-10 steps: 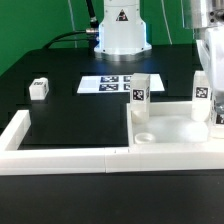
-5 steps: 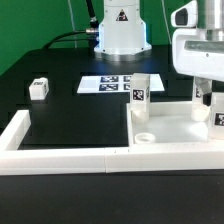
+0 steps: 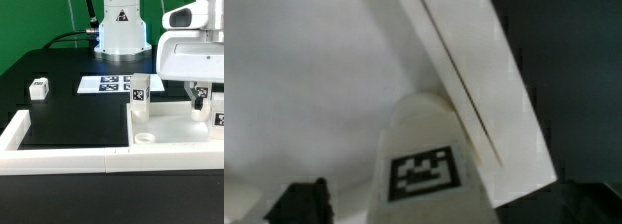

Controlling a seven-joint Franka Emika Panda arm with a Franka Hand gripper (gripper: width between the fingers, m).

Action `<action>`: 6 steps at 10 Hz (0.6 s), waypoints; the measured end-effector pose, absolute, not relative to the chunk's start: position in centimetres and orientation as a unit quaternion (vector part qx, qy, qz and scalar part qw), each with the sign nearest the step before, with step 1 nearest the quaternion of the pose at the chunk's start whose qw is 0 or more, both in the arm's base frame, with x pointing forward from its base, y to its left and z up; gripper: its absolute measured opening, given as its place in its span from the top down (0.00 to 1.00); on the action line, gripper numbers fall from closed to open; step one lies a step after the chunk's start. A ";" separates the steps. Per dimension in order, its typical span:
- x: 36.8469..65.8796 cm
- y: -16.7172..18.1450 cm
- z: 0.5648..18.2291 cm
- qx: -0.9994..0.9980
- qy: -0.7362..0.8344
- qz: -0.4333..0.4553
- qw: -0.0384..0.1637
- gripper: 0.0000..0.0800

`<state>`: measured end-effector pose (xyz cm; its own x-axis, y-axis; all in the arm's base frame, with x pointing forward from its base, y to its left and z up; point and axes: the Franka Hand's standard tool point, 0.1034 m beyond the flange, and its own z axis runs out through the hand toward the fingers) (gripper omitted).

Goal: Assemble square table

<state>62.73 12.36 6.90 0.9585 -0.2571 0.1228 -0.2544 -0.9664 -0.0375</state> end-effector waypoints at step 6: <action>62.5 12.7 6.9 -0.975 0.214 -0.054 0.011 0.64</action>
Offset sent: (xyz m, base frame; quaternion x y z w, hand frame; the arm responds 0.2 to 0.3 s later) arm 0.0000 0.0000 0.0000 0.0000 0.0000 0.0000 1.0000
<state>62.52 12.68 6.89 0.9023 -0.4193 0.1000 -0.4170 -0.9078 -0.0446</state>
